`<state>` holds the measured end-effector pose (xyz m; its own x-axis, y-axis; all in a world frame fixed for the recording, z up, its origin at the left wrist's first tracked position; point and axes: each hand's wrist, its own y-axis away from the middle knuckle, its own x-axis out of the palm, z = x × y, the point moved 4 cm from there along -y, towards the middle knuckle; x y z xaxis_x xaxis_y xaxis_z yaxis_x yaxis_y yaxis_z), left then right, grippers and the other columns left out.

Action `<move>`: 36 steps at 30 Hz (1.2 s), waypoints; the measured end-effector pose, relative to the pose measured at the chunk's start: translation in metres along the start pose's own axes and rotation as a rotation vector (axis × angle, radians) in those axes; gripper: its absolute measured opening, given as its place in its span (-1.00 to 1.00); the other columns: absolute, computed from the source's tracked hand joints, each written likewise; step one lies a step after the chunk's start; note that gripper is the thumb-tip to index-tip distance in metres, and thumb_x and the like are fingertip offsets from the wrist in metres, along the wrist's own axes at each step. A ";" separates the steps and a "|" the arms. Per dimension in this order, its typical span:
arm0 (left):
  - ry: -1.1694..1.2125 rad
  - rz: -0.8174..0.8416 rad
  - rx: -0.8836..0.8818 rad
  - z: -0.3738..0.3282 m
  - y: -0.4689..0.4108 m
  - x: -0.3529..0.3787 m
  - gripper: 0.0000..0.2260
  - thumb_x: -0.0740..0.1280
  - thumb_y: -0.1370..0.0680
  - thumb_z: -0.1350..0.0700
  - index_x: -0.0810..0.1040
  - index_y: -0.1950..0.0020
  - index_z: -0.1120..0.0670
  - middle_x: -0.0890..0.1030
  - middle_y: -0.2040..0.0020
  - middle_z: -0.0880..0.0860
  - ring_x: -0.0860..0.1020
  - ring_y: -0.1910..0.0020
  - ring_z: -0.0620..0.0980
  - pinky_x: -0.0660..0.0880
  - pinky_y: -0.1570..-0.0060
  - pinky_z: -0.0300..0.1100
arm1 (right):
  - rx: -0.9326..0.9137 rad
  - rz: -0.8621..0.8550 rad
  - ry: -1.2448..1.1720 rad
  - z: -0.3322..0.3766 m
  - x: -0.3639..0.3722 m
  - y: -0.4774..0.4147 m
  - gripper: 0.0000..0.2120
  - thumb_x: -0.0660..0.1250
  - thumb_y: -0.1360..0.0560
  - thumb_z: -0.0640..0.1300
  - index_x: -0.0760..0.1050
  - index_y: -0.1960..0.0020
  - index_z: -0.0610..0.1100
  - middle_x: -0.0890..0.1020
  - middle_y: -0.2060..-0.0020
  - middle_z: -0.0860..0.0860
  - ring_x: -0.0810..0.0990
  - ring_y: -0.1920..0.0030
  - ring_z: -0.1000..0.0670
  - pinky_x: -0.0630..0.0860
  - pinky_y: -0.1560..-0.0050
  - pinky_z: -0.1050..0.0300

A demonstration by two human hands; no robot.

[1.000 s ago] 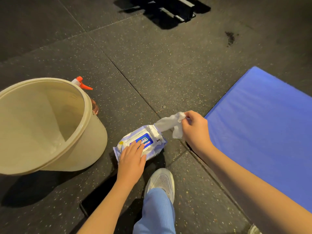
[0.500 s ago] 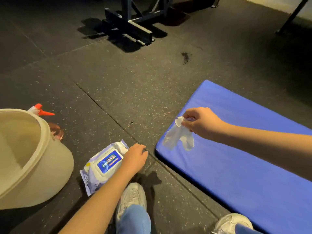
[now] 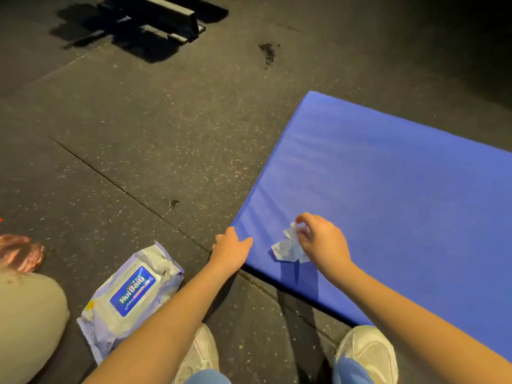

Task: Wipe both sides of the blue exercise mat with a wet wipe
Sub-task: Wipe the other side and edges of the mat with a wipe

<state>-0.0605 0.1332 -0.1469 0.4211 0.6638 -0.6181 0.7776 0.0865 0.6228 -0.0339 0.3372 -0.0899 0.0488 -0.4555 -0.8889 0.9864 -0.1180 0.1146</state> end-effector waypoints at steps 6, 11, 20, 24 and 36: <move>0.283 0.008 -0.023 -0.006 -0.016 -0.026 -0.66 0.40 -0.43 -0.14 0.53 0.05 0.13 0.61 -0.02 0.18 0.58 0.00 0.18 0.44 0.10 -0.06 | -0.237 0.029 0.058 -0.004 0.033 0.022 -0.87 0.41 -0.33 -0.29 0.45 0.31 -0.20 0.46 0.31 -0.08 0.41 0.38 -0.11 0.23 0.56 0.15; 0.422 0.066 -0.045 -0.020 -0.008 -0.029 -0.78 0.31 -0.59 0.01 0.38 0.12 0.12 0.51 0.00 0.11 0.50 0.08 0.07 0.52 0.27 -0.12 | -0.262 0.102 -0.012 -0.003 0.027 0.046 -0.45 0.16 -0.43 0.30 0.53 -0.06 -0.16 0.52 -0.12 -0.03 0.45 -0.12 -0.09 0.45 -0.08 0.06; 0.232 -0.025 0.059 -0.065 0.019 -0.055 -0.76 0.25 -0.62 0.07 0.35 0.19 0.15 0.46 0.18 0.12 0.41 0.31 0.06 0.38 0.50 -0.18 | -0.168 0.117 0.269 -0.008 0.016 0.067 0.00 0.52 -0.06 -0.15 0.22 -0.44 -0.25 0.41 -0.28 -0.15 0.45 -0.21 -0.22 0.47 -0.13 -0.13; 0.190 -0.095 0.106 -0.083 0.031 -0.075 -0.72 0.24 -0.62 0.06 0.37 0.24 0.16 0.46 0.24 0.17 0.36 0.40 0.08 0.28 0.46 -0.17 | -0.258 0.054 0.159 -0.002 -0.010 0.060 -0.28 0.35 -0.20 -0.18 0.29 -0.35 -0.20 0.44 -0.15 -0.07 0.45 -0.08 -0.17 0.45 -0.07 -0.04; 0.214 -0.075 0.182 -0.095 0.076 -0.086 -0.86 0.26 -0.61 0.10 0.48 -0.12 0.14 0.56 0.00 0.14 0.51 0.19 0.05 0.55 0.30 -0.09 | -0.354 0.179 0.229 0.001 -0.087 0.068 -0.55 0.29 -0.36 -0.11 0.43 -0.22 -0.20 0.50 -0.03 -0.14 0.47 0.04 -0.20 0.35 0.01 -0.03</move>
<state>-0.0819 0.1535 -0.0003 0.2661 0.8041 -0.5317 0.8819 0.0196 0.4710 0.0286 0.3683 -0.0040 0.2172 -0.2294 -0.9488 0.9504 0.2715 0.1519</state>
